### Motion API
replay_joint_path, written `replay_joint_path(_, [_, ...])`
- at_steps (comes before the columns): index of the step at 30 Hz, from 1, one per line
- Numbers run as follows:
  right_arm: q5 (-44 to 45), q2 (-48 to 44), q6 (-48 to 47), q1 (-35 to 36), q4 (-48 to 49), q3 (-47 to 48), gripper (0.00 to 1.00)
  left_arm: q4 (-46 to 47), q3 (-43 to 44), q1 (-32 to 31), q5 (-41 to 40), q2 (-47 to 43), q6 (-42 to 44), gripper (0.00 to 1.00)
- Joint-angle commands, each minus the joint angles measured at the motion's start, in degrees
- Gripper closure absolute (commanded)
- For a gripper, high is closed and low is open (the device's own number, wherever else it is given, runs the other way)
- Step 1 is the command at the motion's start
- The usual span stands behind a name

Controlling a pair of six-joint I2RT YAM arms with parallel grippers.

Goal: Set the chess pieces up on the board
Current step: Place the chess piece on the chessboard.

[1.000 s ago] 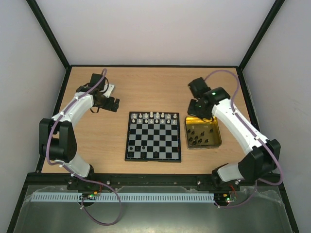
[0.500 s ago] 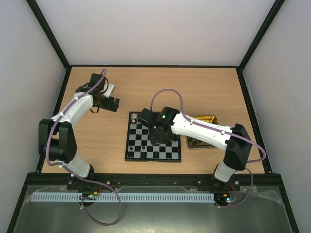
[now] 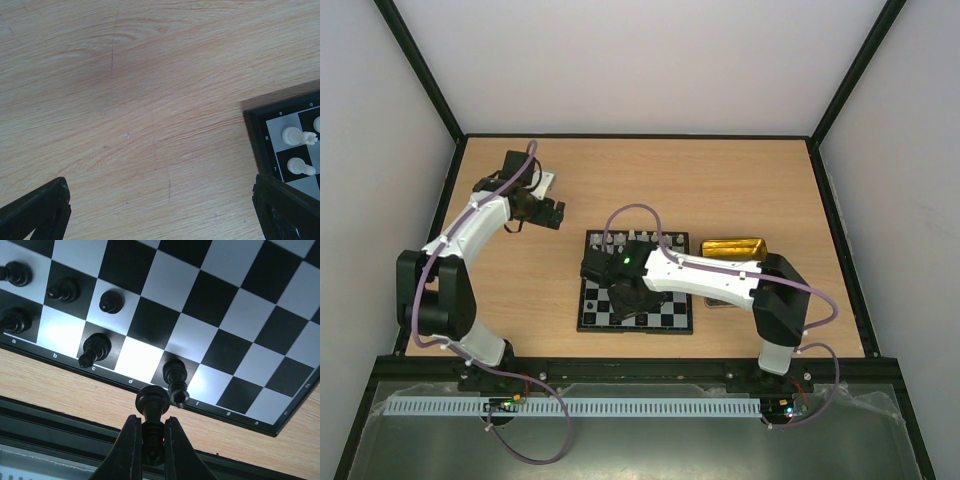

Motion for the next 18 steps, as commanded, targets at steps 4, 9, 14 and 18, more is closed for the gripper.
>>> replay_joint_path(4, [-0.2,2.1,-1.1,1.6,1.2,0.8,0.98,0.0,-1.8,-0.3,0.0,-2.9,0.0,0.01])
replay_joint_path(9, [-0.5,3.2,-1.1,2.1,2.4,0.6,0.98,0.3,-2.7,-0.2,0.0,-3.9,0.1,0.01])
replay_joint_path(14, [-1.1,3.9,-0.9,2.3,3.8,-0.3,0.98,0.2,-2.8,-0.2,0.3,-4.4,0.1,0.01])
replay_joint_path(18, [-1.3,3.9,-0.4,2.3,5.2,-1.8,0.98,0.1,-2.7,-0.2,0.3,-4.4,0.1,0.01])
